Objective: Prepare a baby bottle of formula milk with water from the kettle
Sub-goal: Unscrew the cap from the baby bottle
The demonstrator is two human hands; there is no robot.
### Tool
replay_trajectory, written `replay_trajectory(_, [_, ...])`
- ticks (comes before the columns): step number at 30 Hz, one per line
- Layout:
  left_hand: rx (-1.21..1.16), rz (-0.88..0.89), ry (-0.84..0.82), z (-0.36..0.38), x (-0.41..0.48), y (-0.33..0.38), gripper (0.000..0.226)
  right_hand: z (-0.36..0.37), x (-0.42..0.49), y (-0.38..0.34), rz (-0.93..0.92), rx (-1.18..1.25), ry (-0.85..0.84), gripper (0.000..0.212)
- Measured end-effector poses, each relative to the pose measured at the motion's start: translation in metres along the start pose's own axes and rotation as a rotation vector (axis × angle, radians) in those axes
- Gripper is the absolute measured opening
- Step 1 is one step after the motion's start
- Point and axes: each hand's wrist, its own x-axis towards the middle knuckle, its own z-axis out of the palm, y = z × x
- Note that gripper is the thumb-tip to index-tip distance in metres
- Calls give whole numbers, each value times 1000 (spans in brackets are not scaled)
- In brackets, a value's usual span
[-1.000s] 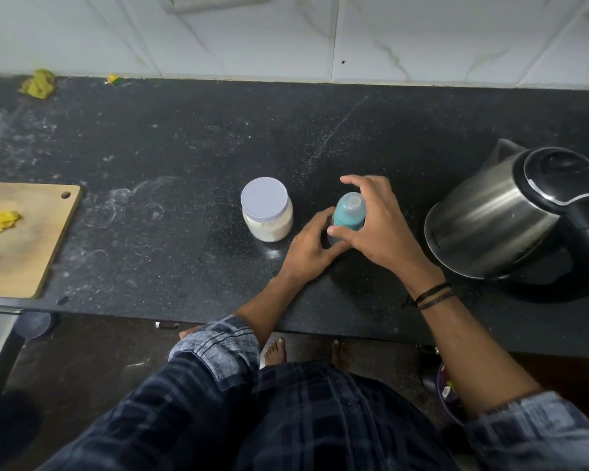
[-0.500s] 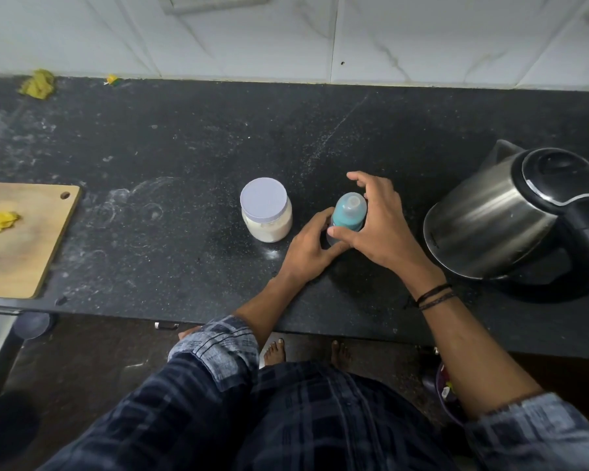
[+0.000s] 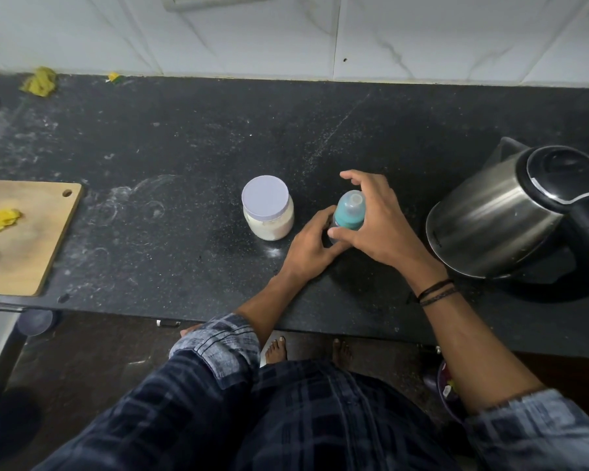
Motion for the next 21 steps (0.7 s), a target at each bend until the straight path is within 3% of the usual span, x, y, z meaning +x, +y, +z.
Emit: replay_trajectory(21, [-6,10,-11,-2,0,4,66,-2,2,1,-9,0,-29,85])
